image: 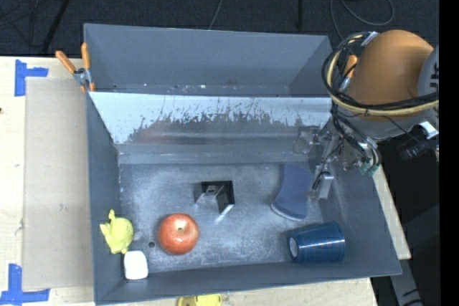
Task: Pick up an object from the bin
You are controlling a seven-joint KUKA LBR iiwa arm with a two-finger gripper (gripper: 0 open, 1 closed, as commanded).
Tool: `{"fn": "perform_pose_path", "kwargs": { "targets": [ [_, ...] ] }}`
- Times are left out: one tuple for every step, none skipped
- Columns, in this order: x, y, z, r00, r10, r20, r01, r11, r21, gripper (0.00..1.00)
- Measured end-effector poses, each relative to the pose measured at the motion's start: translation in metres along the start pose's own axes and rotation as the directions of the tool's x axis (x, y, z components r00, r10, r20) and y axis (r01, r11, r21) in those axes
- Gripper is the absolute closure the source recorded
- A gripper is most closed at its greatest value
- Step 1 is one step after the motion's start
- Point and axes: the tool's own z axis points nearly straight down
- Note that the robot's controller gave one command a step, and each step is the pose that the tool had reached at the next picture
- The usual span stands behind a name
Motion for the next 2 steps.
{"fn": "perform_pose_path", "kwargs": {
  "targets": [
    [-0.002,0.0,-0.005,1.0,-0.002,0.008,0.002,1.0,0.001,0.0],
    [-0.006,-0.009,0.036,0.993,-0.116,0.011,0.116,0.993,0.002,0.0]
  ]
}}
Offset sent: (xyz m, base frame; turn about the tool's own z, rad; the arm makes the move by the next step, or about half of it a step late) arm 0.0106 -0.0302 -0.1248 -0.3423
